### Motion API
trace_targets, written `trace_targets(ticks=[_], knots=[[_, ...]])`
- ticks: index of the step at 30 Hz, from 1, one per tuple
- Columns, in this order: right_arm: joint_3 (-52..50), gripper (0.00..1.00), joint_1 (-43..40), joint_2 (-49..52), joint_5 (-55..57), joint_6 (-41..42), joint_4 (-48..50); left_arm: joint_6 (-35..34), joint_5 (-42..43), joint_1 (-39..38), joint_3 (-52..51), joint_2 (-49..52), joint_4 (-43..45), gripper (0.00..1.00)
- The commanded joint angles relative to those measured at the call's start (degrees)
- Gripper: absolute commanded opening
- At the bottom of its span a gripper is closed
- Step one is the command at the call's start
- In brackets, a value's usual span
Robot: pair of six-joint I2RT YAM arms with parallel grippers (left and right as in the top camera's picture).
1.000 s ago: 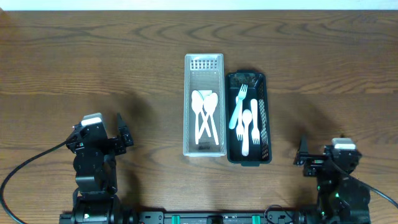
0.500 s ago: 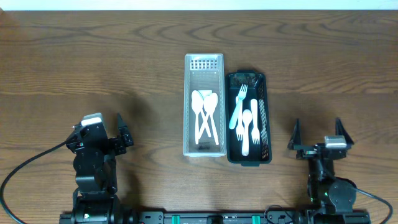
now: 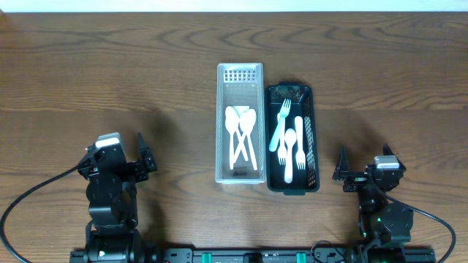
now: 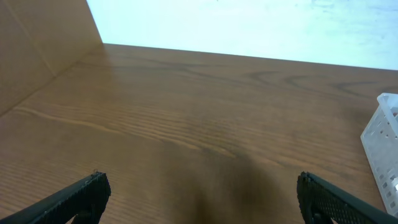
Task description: Pack container
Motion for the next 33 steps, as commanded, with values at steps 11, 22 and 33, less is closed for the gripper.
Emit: trace_targets(ticks=[11, 22, 33], knots=[[-0.1, 0.99, 0.6, -0.3, -0.4, 1.1, -0.3, -0.3, -0.5, -0.1, 0.1, 0.1, 0.2, 0.98], [-0.1, 0.99, 0.6, -0.3, -0.4, 1.1, -0.3, -0.3, -0.5, 0.1, 0.1, -1.1, 0.2, 0.98], [-0.1, 0.99, 0.6, -0.3, -0.4, 1.1, -0.3, -0.3, 9.9, 0.0, -0.5, -18.1, -3.9, 0.98]])
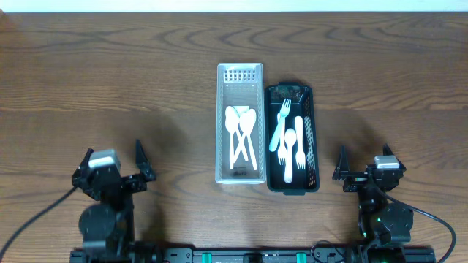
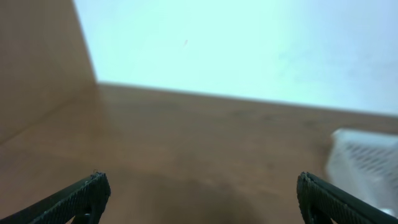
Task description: Pack container
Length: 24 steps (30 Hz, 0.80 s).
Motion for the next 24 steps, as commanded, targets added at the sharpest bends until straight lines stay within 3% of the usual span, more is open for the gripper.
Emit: trace_targets(ticks=[1, 11, 24], knots=[[-0.1, 0.99, 0.6, -0.3, -0.4, 1.0, -0.3, -0.3, 8.0, 0.0, -1.1, -4.0, 0.2, 0.98], [-0.1, 0.99, 0.6, -0.3, -0.4, 1.0, -0.3, -0.3, 18.0, 0.0, -15.0, -7.4, 15.1, 0.98], [-0.1, 0.99, 0.6, -0.3, -0.4, 1.0, -0.3, -3.3, 17.6, -1.2, -20.5, -8.2, 11.2, 0.98]])
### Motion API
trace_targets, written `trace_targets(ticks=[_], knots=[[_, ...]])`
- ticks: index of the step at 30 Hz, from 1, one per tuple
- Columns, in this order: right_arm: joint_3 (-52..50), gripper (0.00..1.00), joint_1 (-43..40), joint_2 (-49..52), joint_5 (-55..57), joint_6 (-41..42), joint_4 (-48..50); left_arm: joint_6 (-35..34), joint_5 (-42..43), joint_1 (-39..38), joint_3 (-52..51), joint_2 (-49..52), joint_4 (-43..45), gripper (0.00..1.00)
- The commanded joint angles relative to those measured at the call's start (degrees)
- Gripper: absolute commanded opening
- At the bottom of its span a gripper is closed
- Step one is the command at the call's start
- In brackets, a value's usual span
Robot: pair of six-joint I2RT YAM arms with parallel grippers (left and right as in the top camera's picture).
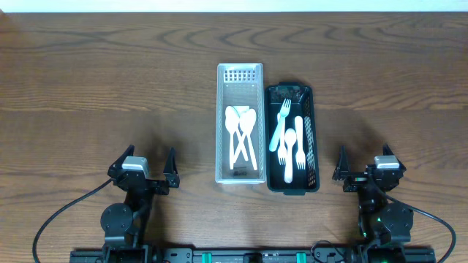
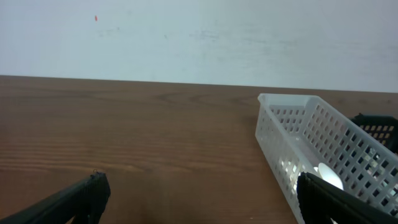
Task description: Pack container
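Observation:
A white perforated basket (image 1: 239, 175) in the table's middle holds white plastic spoons (image 1: 241, 131). Beside it on the right, a black basket (image 1: 292, 188) holds a pale blue fork (image 1: 281, 121) and white cutlery (image 1: 291, 152). My left gripper (image 1: 144, 167) stands open at the front left, its fingers wide apart with nothing between them. In the left wrist view the white basket (image 2: 292, 137) lies ahead on the right, and the left gripper (image 2: 200, 190) frames bare table. My right gripper (image 1: 364, 164) sits at the front right, apart from the baskets; I cannot tell its jaw state.
The brown wooden table (image 1: 110, 66) stretches around both baskets. A pale wall (image 2: 186, 37) runs behind the table's far edge. Cables (image 1: 66, 212) trail from both arm bases at the front edge.
My left arm has moved right and turned toward the baskets; the white basket now fills the right of its view. The right arm and the cutlery have not moved.
First my left gripper stood open farther forward on the table at the left. Then it had drawn back toward the front edge, facing the far wall. Now it sits nearer the white basket. Baskets, cutlery and right arm stayed put throughout.

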Motion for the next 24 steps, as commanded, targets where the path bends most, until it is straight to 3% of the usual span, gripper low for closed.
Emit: trace_targets(ticks=[1, 24], knots=[[-0.1, 0.99, 0.6, -0.3, -0.3, 1.0, -0.3, -0.7, 0.6, -0.4, -0.9, -0.5, -2.3, 0.98], [-0.1, 0.99, 0.6, -0.3, -0.3, 1.0, -0.3, -0.7, 0.6, -1.9, -0.9, -0.4, -2.1, 0.98]])
